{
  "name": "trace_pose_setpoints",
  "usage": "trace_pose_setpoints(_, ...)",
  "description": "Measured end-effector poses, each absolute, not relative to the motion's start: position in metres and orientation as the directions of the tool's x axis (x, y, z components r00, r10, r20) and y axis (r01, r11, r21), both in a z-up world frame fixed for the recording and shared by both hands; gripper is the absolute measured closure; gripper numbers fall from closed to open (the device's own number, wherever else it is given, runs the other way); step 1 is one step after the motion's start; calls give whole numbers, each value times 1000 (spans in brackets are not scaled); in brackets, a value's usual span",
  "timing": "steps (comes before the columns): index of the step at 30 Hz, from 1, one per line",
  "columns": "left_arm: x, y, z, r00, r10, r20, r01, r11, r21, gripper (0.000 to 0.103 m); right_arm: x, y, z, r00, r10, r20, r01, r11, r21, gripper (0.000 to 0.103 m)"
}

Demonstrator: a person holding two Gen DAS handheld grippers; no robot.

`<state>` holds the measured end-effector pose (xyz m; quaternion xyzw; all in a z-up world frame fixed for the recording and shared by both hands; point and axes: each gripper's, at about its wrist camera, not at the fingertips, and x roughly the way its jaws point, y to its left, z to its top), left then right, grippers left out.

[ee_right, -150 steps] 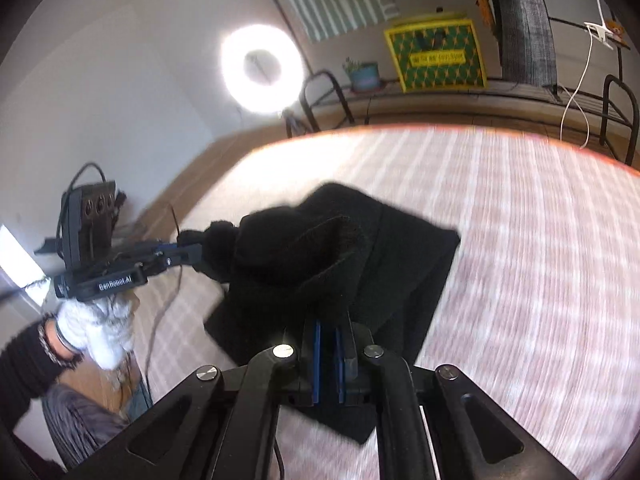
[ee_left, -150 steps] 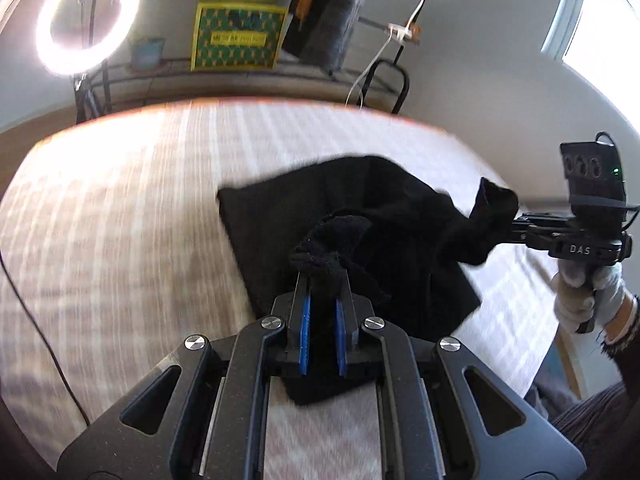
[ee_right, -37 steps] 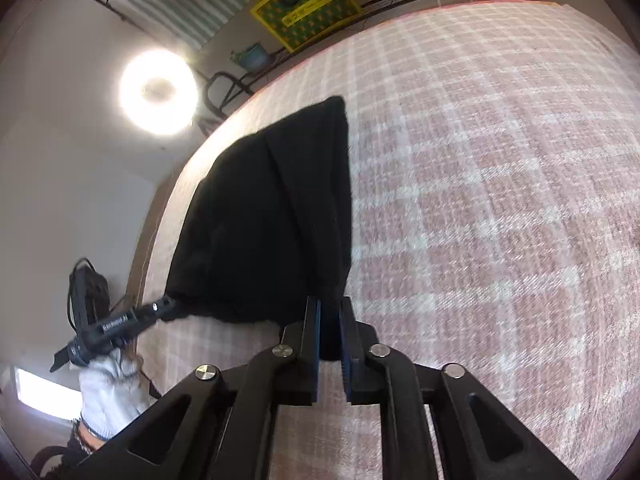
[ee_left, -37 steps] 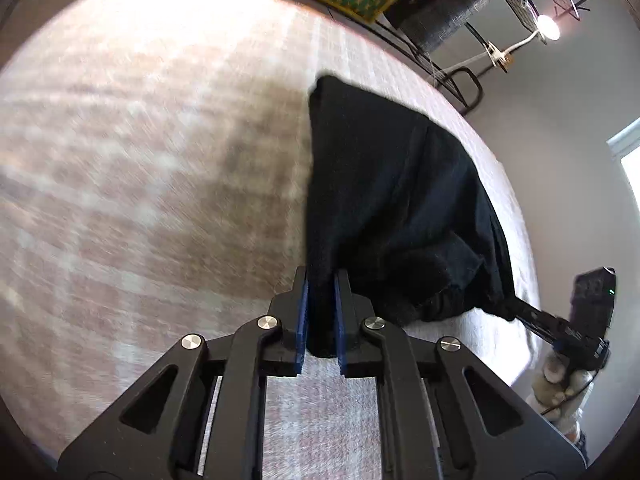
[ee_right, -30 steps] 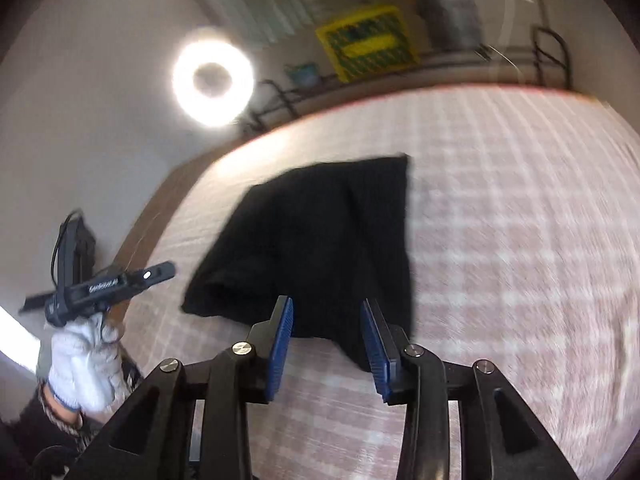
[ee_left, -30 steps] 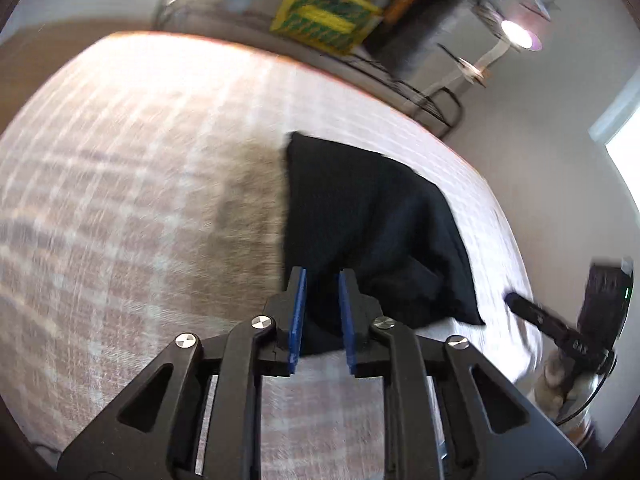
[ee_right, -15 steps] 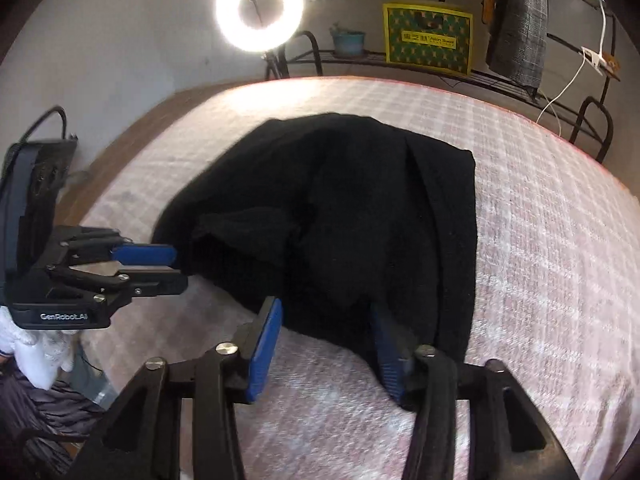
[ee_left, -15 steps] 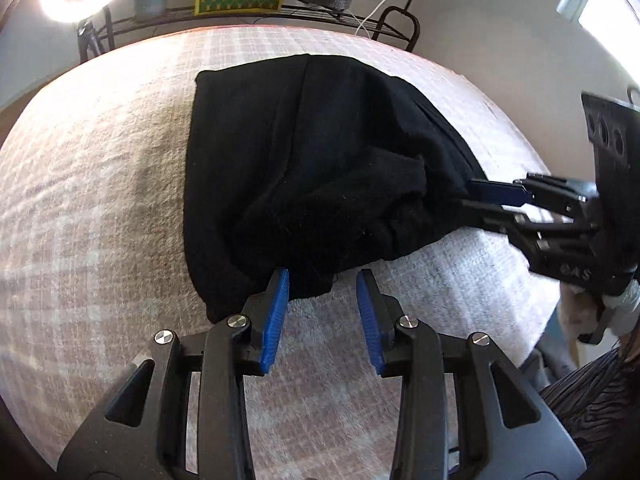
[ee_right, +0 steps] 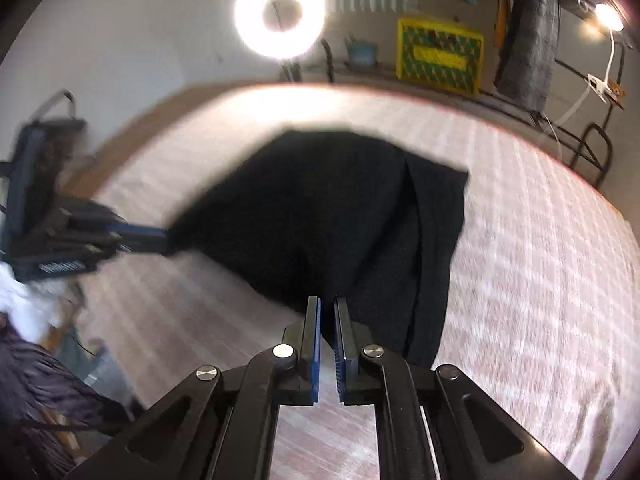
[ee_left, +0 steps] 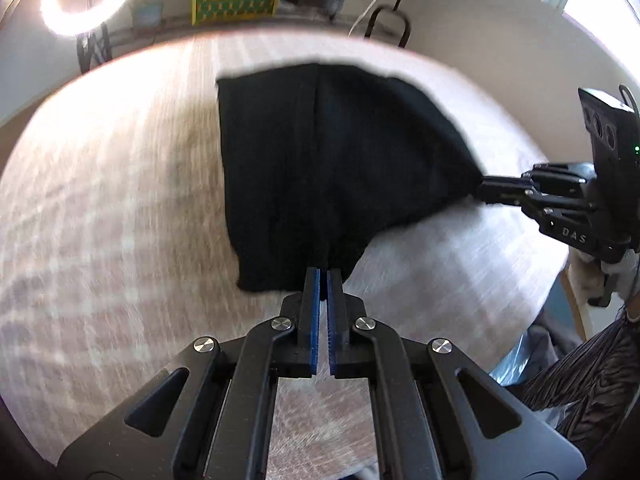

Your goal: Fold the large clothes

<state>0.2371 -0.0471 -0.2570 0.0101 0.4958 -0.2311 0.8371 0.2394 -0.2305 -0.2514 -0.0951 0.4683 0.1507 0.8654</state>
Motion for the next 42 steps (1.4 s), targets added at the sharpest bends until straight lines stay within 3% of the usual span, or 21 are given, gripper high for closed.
trace_pose_setpoints(3, 233, -42, -256, 380, -403, -833, 405, 882, -242, 102, 237, -229, -247, 506, 199, -840, -386, 923, -14, 99)
trace_pose_setpoints(6, 234, -30, -235, 372, -476, -797, 386, 860, -334, 102, 235, -235, -228, 483, 285, -828, -428, 902, 61, 77)
trace_pose_setpoints(7, 234, -26, -229, 377, -496, -782, 384, 852, -355, 102, 234, -240, -218, 479, 346, -807, -447, 887, 115, 62)
trace_pose_setpoints(9, 242, -17, -212, 422, -516, -745, 366, 849, -381, 100, 235, -251, -202, 501, 415, -760, -449, 875, 182, 63)
trace_pose_setpoints(12, 266, -2, -205, 471, -502, -725, 275, 865, -420, 86, 253, -279, -191, 555, 430, -712, -362, 896, 259, 63)
trace_pose_setpoints(14, 287, 8, -210, 470, -527, -708, 204, 845, -494, 65, 268, -303, -194, 592, 399, -700, -256, 917, 306, 61)
trace_pose_setpoints(19, 352, 24, -237, 444, -541, -714, 66, 815, -575, 58, 315, -356, -227, 589, 426, -687, -58, 870, 490, 54)
trace_pose_setpoints(25, 409, 32, -276, 400, -611, -684, -49, 731, -681, 57, 363, -373, -262, 561, 520, -644, -7, 781, 625, 50)
trace_pose_setpoints(29, 434, 24, -291, 381, -671, -636, -65, 667, -742, 58, 392, -366, -282, 533, 547, -645, 2, 762, 648, 52)
trace_pose_setpoints(30, 438, 19, -293, 377, -678, -632, -52, 665, -745, 67, 397, -365, -287, 527, 554, -645, 3, 757, 653, 55)
trace_pose_setpoints(31, 440, 14, -294, 374, -676, -635, -35, 674, -738, 95, 400, -362, -291, 521, 571, -634, -3, 744, 668, 76)
trace_pose_setpoints(32, 441, 8, -291, 376, -652, -659, -15, 707, -707, 97, 401, -358, -293, 511, 591, -624, -13, 731, 682, 94)
trace_pose_setpoints(34, 436, -1, -274, 415, -587, -695, 52, 778, -626, 98, 401, -348, -283, 515, 571, -640, -45, 763, 645, 100)
trace_pose_setpoints(37, 433, -6, -267, 442, -473, -763, 123, 874, -470, 98, 397, -340, -265, 551, 444, -707, -73, 869, 489, 101)
trace_pose_setpoints(40, 431, -8, -288, 431, -469, -771, 92, 873, -480, 96, 398, -338, -280, 516, 412, -751, -53, 891, 452, 101)
trace_pose_setpoints(42, 427, -16, -279, 448, -443, -777, 118, 891, -439, 92, 396, -336, -274, 513, 404, -758, -60, 897, 437, 94)
